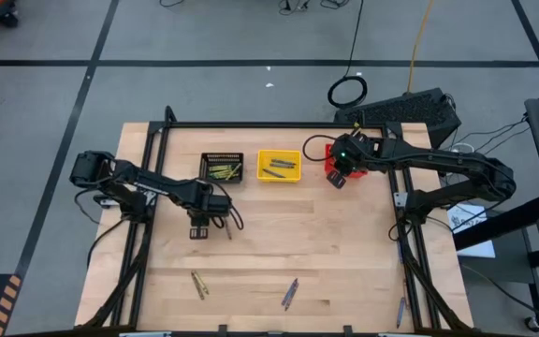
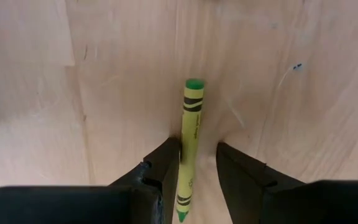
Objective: Sort crayons
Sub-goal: Put the green crayon into the black bin
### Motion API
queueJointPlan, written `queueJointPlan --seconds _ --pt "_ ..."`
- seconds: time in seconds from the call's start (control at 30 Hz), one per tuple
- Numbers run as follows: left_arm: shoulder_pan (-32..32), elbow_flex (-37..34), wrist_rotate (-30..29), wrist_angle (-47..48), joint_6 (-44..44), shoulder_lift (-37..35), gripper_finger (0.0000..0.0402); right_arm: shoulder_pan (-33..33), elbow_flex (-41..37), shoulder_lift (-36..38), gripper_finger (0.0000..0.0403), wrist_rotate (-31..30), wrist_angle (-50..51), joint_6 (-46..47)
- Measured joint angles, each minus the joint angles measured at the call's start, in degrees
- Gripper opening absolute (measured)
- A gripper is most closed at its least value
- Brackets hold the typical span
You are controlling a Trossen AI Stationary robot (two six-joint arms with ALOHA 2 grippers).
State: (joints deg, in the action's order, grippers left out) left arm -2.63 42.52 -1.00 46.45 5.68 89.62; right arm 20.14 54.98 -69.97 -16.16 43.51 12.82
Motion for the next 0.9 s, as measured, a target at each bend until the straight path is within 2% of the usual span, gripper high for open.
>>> queueJointPlan --seconds 0.13,0.4,0.63,0.9 --pt "0.0 0.0 1.2 0.2 1.2 0.0 0.0098 0.0 0.0 0.0 0.0075 0.0 0.0 0.0" --pt "0.0 0.0 2.9 0.8 1.5 0.0 0.0009 0.0 0.0 0.0 0.0075 0.0 0.0 0.0" --pt "0.0 0.0 3.3 1.1 1.5 0.0 0.0004 0.0 0.0 0.0 0.0075 0.0 0.0 0.0" --pt "-0.2 0.3 5.3 2.0 3.0 -3.2 0.0003 0.0 0.0 0.0 0.0075 0.0 0.0 0.0"
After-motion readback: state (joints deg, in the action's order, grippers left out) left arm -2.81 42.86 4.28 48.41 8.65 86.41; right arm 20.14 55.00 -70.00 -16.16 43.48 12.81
